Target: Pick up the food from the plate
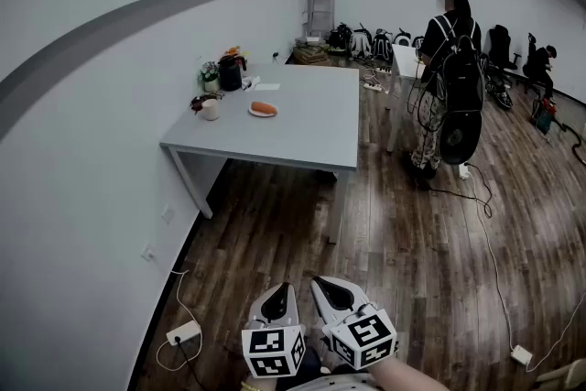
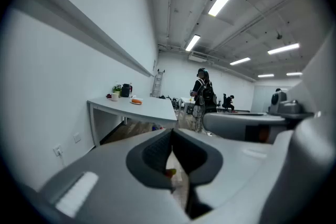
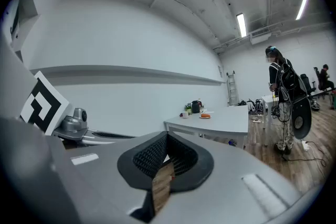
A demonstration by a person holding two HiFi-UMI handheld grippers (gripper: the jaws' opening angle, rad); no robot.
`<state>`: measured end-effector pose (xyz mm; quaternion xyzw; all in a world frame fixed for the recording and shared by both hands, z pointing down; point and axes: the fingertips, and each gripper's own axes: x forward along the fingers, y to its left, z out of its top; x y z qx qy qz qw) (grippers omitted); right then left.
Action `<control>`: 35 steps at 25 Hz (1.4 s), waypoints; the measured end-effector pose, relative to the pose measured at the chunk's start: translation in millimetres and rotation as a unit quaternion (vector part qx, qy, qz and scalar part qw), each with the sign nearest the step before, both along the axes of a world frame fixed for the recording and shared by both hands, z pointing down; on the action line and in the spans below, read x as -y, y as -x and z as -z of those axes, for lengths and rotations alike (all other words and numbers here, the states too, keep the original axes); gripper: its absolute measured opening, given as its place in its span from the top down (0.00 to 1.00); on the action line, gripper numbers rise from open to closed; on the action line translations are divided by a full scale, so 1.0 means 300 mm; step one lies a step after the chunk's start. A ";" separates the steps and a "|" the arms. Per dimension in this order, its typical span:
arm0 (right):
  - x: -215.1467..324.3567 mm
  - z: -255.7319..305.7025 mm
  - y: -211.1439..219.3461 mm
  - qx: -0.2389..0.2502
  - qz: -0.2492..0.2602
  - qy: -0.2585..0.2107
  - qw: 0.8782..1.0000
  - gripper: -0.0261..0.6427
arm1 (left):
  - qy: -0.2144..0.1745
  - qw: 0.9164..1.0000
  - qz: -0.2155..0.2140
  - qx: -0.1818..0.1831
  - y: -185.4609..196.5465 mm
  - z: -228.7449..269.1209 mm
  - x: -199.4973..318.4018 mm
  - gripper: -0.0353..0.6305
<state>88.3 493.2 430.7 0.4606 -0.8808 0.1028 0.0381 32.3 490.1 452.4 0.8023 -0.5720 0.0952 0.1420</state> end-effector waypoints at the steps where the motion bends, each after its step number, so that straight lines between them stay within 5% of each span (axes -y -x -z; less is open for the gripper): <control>1: 0.009 -0.007 0.004 0.001 -0.001 0.005 1.000 0.96 | 0.002 1.000 0.002 0.000 0.006 -0.005 0.009 0.94; 9: 0.201 -0.052 0.081 -0.006 0.005 0.025 1.000 0.96 | 0.018 1.000 0.018 -0.013 0.093 -0.043 0.220 0.94; 28: 1.133 0.018 0.416 -0.022 -0.027 0.010 0.999 0.96 | 0.003 0.999 -0.038 0.004 0.384 0.049 1.177 0.94; 35: 1.401 0.015 0.427 -0.023 -0.047 0.012 0.999 0.96 | 0.001 0.999 -0.045 0.003 0.418 0.049 1.429 0.94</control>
